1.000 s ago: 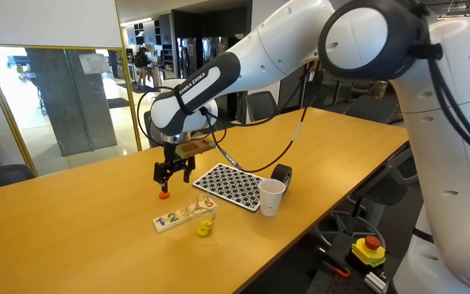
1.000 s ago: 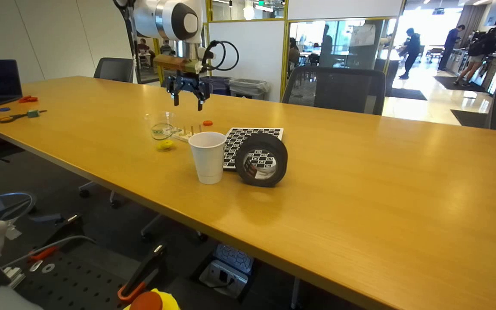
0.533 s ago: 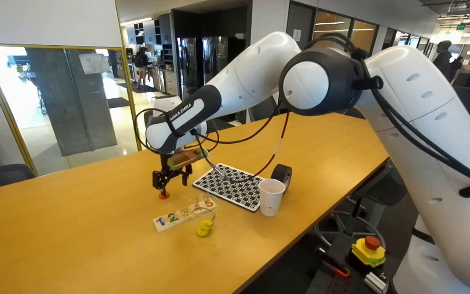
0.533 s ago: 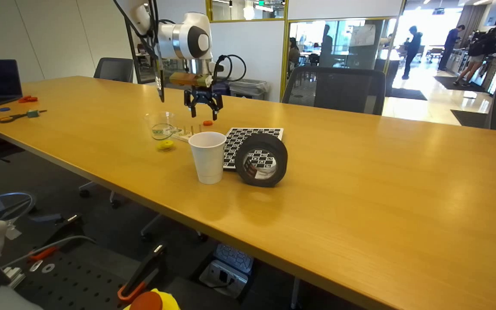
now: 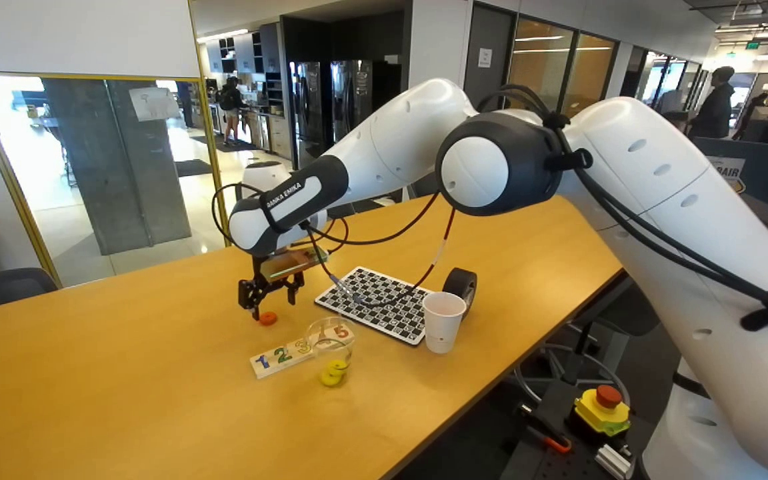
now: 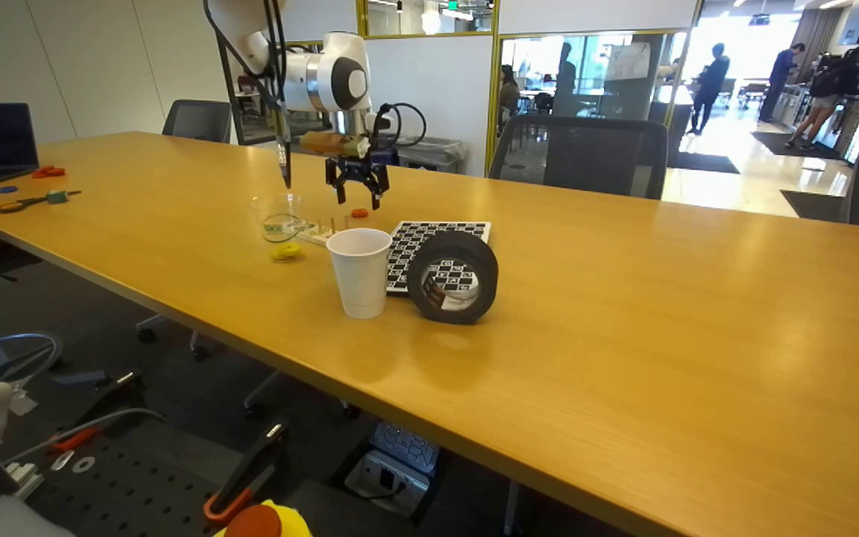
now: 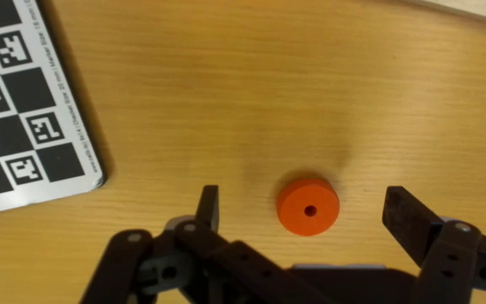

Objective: Put the orange rings in the white cup and put the yellow rings in the clear cup

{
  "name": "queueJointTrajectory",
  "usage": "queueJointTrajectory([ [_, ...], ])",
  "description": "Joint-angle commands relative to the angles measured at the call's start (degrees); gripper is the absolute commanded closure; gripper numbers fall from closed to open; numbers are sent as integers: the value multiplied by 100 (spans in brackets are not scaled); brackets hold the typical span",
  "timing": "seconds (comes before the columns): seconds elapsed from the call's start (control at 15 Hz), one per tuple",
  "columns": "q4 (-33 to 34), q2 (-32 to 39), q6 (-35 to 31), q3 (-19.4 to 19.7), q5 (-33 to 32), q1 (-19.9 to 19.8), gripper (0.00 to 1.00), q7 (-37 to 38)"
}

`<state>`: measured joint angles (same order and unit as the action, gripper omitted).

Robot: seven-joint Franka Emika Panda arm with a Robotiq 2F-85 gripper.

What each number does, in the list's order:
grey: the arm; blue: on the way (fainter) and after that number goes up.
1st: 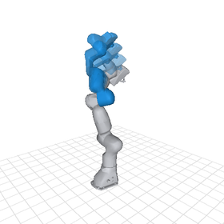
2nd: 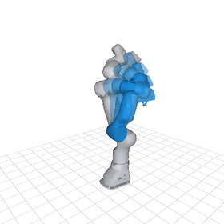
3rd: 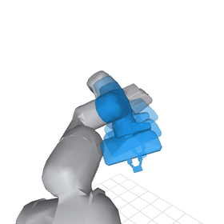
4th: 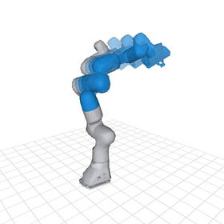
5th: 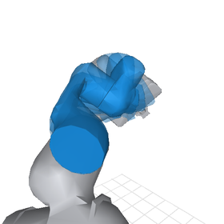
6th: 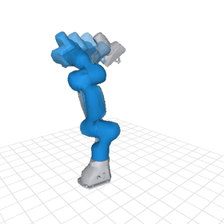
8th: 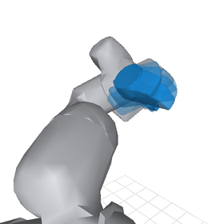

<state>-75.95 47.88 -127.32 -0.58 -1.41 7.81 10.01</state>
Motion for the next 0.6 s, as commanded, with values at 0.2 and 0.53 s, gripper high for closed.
queueJointTrajectory([
  [0.2,672,401,179,-100,205,-40,0,6],
  [0.53,800,523,199,-110,218,-31,0,17],
])
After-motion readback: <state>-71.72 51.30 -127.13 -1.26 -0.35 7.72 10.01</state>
